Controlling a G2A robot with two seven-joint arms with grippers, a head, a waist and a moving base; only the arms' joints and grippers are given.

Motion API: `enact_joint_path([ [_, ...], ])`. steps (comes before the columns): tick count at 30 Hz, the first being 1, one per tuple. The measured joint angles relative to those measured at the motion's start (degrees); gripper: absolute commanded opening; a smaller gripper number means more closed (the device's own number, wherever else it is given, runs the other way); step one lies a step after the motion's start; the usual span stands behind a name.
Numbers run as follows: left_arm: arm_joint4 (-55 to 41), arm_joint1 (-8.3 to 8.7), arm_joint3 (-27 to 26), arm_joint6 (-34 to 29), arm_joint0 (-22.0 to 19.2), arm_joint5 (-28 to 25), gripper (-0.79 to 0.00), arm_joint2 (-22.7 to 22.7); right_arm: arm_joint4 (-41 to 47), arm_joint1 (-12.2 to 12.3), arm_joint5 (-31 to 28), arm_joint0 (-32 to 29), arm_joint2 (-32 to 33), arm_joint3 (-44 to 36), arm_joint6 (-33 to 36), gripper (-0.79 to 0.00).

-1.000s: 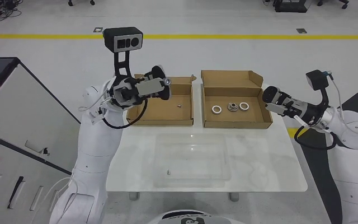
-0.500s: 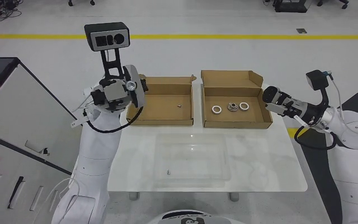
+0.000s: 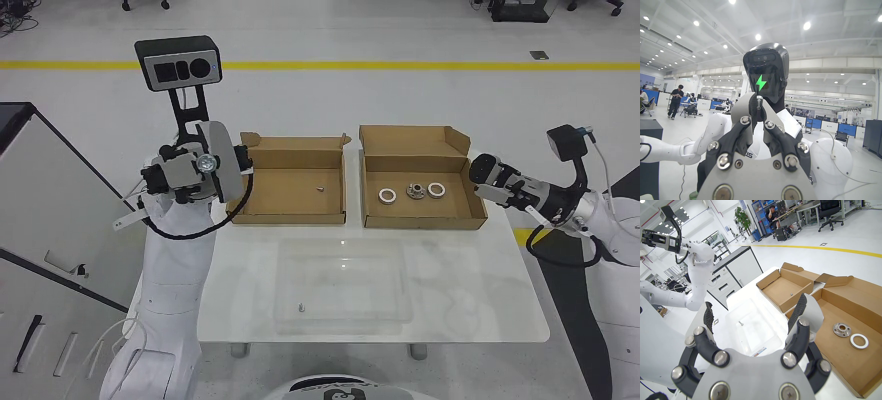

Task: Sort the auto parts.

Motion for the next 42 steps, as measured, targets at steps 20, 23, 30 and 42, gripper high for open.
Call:
enact_joint_path([
  [20, 2.0, 0.2, -1.8, 2.3, 1.1, 0.9, -0.785, -0.3, 0.0, 0.0, 0.0, 0.0, 0.0, 0.0, 0.0, 0.0],
  [23, 3.1, 0.39, -1.8, 2.1, 1.3, 1.5, -0.785, -0.7, 0.0, 0.0, 0.0, 0.0, 0.0, 0.0, 0.0, 0.0],
  [30, 4.6, 0.73, -1.0, 1.7, 1.8, 2.1, -0.785, -1.0, 0.0, 0.0, 0.0, 0.0, 0.0, 0.0, 0.0, 0.0],
  [42, 9.8, 1.62, 2.0, 0.0, 1.9, 3.0, -0.785, -2.6, 0.0, 0.0, 0.0, 0.0, 0.0, 0.0, 0.0, 0.0],
])
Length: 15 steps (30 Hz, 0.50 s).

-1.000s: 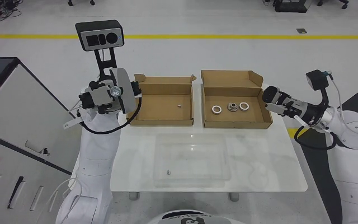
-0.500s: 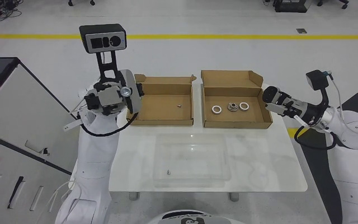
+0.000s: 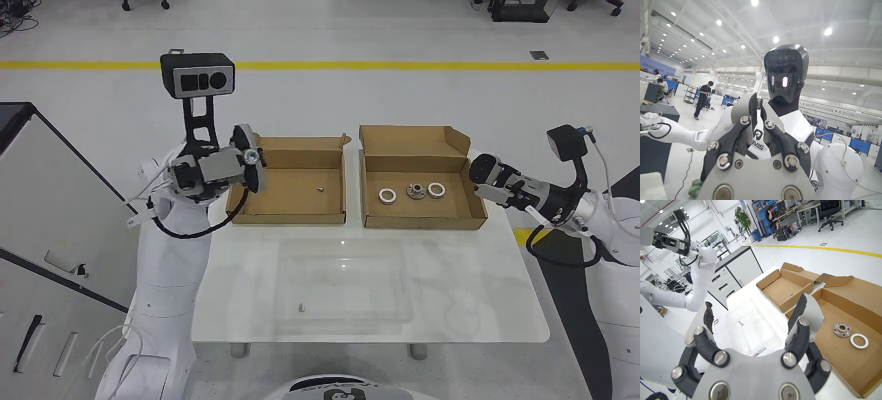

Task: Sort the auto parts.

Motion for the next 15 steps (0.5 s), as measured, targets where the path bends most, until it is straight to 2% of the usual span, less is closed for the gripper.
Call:
enact_joint_path([
  [9, 18.2, 2.1, 1.5, -2.8, -1.6, 6.0, -0.785, -3.0, 0.0, 0.0, 0.0, 0.0, 0.0, 0.0, 0.0, 0.0],
  [15, 29.6, 3.48, 3.0, -5.4, -2.5, 9.5, -0.785, -2.6, 0.0, 0.0, 0.0, 0.0, 0.0, 0.0, 0.0, 0.0],
])
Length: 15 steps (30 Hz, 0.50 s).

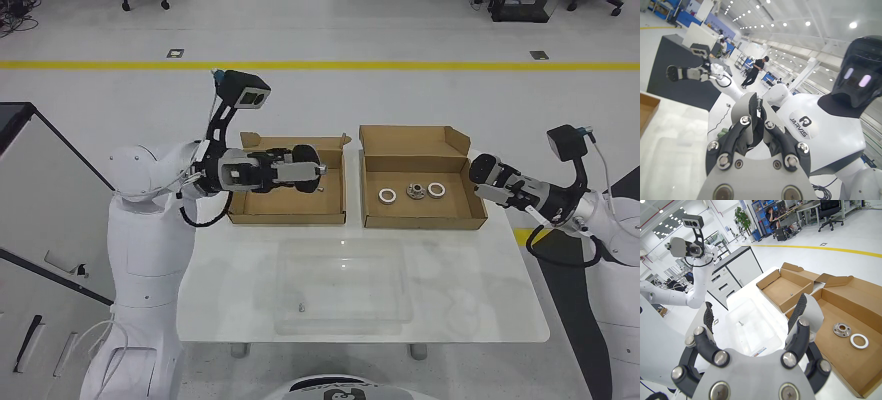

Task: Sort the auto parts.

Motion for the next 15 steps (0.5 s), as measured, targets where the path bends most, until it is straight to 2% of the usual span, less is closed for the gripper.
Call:
enact_joint_path([
  [15, 22.8, 2.73, 6.7, -2.9, -4.5, 0.6, -0.785, 5.7, 0.0, 0.0, 0.0, 0.0, 0.0, 0.0, 0.0, 0.0],
])
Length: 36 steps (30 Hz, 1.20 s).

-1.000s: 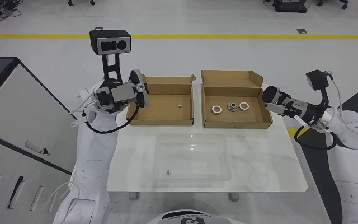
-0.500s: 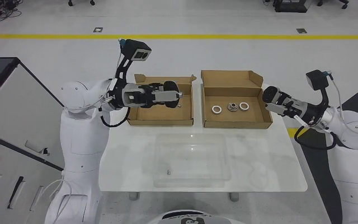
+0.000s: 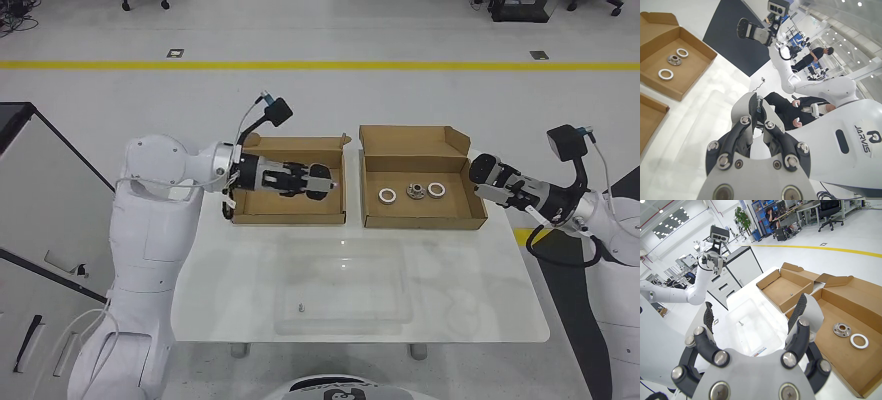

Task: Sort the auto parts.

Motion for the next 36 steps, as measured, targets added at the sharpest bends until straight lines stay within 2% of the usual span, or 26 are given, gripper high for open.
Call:
enact_joint_path([
  [8, 13.9, 1.34, 3.0, 0.0, -3.3, 0.5, -0.785, 3.8, 0.0, 0.0, 0.0, 0.0, 0.0, 0.0, 0.0, 0.0],
  [12, 21.5, 1.75, 7.5, 0.0, -7.3, -0.8, -0.785, 8.9, 0.0, 0.0, 0.0, 0.0, 0.0, 0.0, 0.0, 0.0],
  [16, 28.3, 1.28, 13.3, 0.8, -11.8, -1.3, -0.785, 14.5, 0.0, 0.0, 0.0, 0.0, 0.0, 0.0, 0.0, 0.0],
  [24, 38.1, -1.35, 28.6, 8.7, -20.3, -1.5, -0.785, 26.0, 0.0, 0.0, 0.0, 0.0, 0.0, 0.0, 0.0, 0.0],
  [30, 40.7, -4.18, 41.5, 15.8, -25.7, -1.4, -0.785, 32.1, 0.0, 0.0, 0.0, 0.0, 0.0, 0.0, 0.0, 0.0],
  [36, 42.8, -7.16, 52.3, 21.6, -29.0, -1.9, -0.785, 37.0, 0.0, 0.0, 0.0, 0.0, 0.0, 0.0, 0.0, 0.0],
])
